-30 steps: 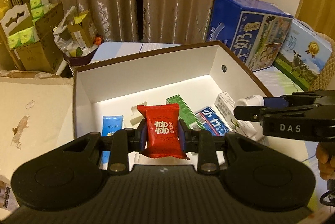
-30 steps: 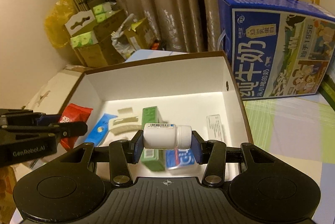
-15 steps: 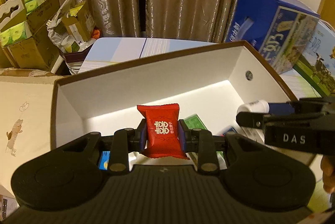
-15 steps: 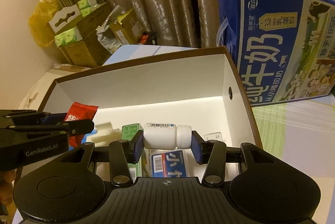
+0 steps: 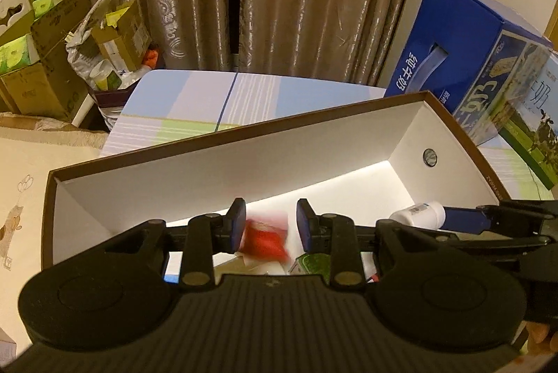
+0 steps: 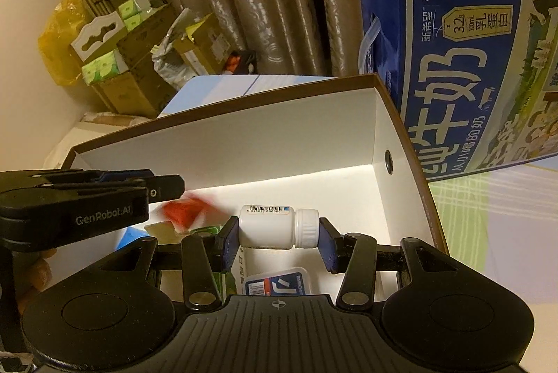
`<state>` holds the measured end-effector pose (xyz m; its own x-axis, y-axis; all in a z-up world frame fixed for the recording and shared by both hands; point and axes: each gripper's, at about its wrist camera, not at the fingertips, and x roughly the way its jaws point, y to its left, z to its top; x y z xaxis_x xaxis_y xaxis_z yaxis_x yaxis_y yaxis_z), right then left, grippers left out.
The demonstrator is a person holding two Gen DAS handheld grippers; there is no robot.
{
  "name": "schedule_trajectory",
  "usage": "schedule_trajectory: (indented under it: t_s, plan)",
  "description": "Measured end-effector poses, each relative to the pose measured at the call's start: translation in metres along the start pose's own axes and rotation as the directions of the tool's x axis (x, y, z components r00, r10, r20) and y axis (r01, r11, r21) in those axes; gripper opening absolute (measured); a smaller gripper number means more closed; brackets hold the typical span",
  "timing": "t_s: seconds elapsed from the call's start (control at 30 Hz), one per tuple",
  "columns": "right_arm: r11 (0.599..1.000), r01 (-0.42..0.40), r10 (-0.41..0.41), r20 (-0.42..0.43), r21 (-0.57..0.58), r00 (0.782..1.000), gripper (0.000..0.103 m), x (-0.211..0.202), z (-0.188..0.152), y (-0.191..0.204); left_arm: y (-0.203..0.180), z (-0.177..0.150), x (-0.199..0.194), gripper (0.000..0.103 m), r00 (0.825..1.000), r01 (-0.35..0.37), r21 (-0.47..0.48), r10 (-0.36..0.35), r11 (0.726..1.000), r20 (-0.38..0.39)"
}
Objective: Organize objects
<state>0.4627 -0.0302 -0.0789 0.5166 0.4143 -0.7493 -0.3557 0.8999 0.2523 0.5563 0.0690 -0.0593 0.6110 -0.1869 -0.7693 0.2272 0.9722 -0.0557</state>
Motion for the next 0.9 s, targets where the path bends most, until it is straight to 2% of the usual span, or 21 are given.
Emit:
schedule_trajectory:
  t_s: [0.07, 0.43, 0.67, 0.9]
  plan:
    - [1.000, -0.001, 0.001, 0.000, 0.001, 1.000, 0.044, 0.000, 0.001, -0.001, 0.001, 0.000, 0.001, 0.042, 1.000, -0.005, -0.005, 0.005, 1.000, -0.001]
    - [1.000, -0.013, 0.013, 0.002, 0.000, 1.000, 0.044, 0.004, 0.008, 0.004, 0.014, -0.004, -0.003, 0.055, 0.999, -0.038, -0.006, 0.038, 0.999, -0.015]
    - [0.999, -0.038, 0.037, 0.068, 0.002, 0.997, 0.045, 0.001, 0.016, 0.011, 0.020, -0.004, -0.010, 0.065, 0.999, -0.048, -0.012, 0.048, 0.999, 0.000]
    - [0.998, -0.053, 0.049, 0.111, 0.031, 0.993, 0.052, -0.014, 0.016, 0.015, 0.024, -0.004, -0.024, 0.075, 0.999, -0.040, -0.032, 0.040, 0.999, 0.009]
